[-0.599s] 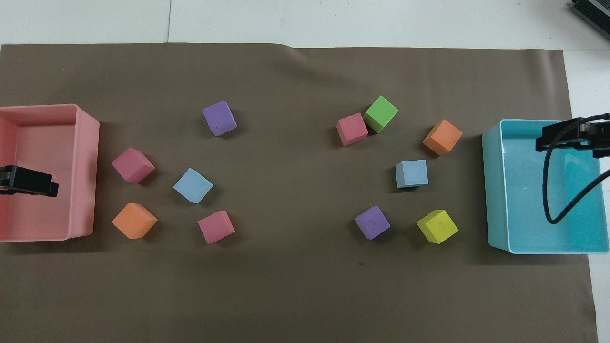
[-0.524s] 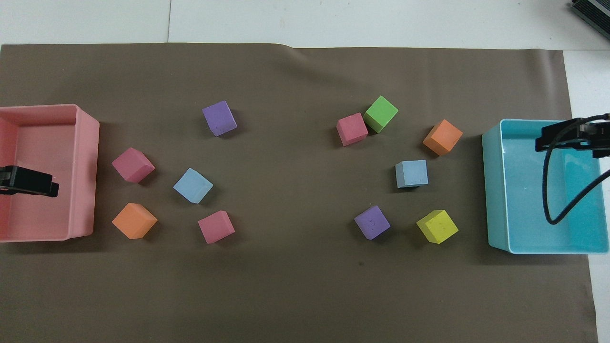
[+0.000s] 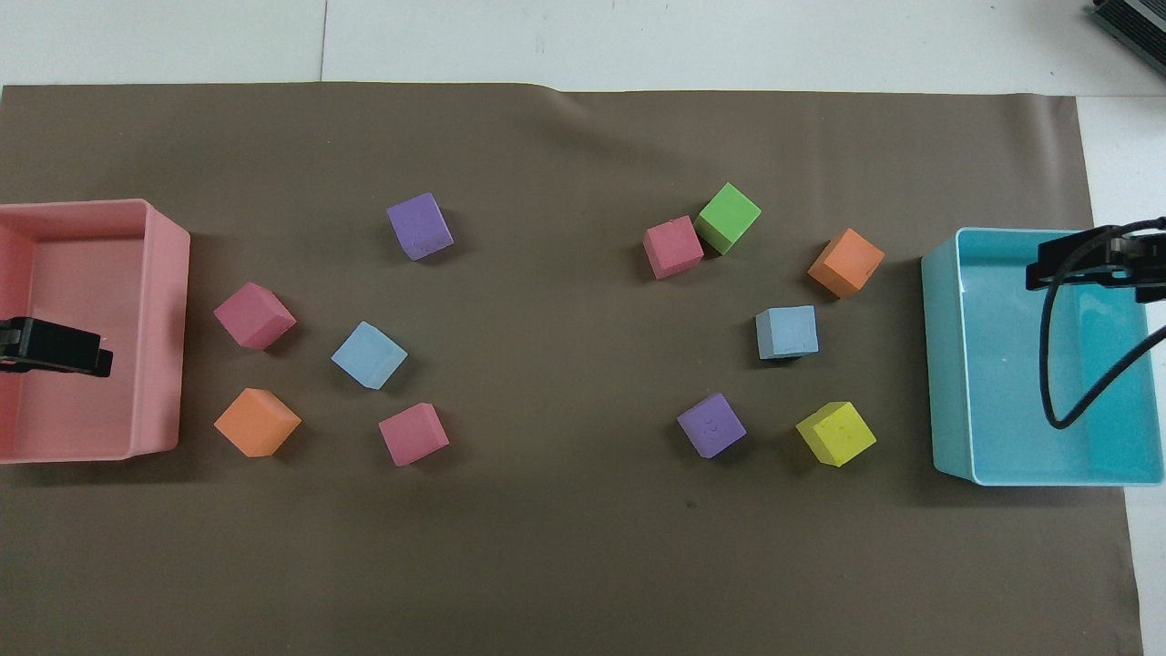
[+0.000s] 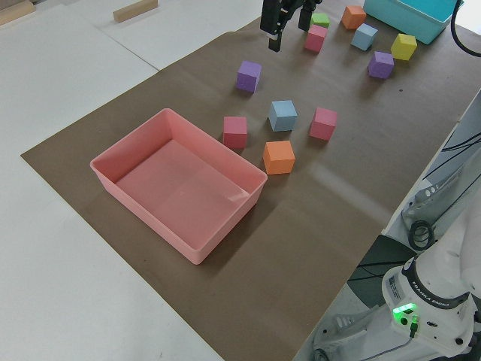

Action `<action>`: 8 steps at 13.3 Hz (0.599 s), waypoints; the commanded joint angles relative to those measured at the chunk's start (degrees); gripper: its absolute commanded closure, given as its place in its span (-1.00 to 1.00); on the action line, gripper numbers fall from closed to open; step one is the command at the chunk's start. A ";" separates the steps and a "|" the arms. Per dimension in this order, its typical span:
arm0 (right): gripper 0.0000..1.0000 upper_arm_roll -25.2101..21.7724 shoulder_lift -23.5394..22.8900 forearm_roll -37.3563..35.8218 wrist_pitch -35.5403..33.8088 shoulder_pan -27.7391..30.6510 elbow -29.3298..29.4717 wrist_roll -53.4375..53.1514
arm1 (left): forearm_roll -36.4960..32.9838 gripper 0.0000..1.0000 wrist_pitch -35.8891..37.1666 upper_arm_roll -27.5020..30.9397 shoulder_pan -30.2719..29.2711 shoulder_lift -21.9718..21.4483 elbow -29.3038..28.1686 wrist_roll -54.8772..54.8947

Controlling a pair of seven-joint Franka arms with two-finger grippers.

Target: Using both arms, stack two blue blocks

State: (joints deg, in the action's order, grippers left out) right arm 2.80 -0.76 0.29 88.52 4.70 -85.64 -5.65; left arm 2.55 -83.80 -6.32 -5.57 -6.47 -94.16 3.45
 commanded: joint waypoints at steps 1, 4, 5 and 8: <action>-1.00 0.36 1.19 -0.38 0.60 0.66 -1.63 -0.76 | 0.35 -1.00 0.21 -0.45 -0.84 -0.30 0.20 0.50; -1.00 0.45 2.07 -0.38 0.78 0.66 -2.60 -0.85 | 0.35 -1.00 0.21 -0.45 -0.84 -0.30 0.29 0.50; -1.00 0.45 2.07 -0.38 0.78 0.66 -2.69 -0.85 | 0.35 -1.00 0.21 -0.45 -0.76 -0.30 0.21 0.50; -1.00 0.45 2.16 -0.29 0.95 0.66 -3.04 -0.94 | 0.35 -1.00 0.21 -0.45 -0.76 -0.30 0.29 0.50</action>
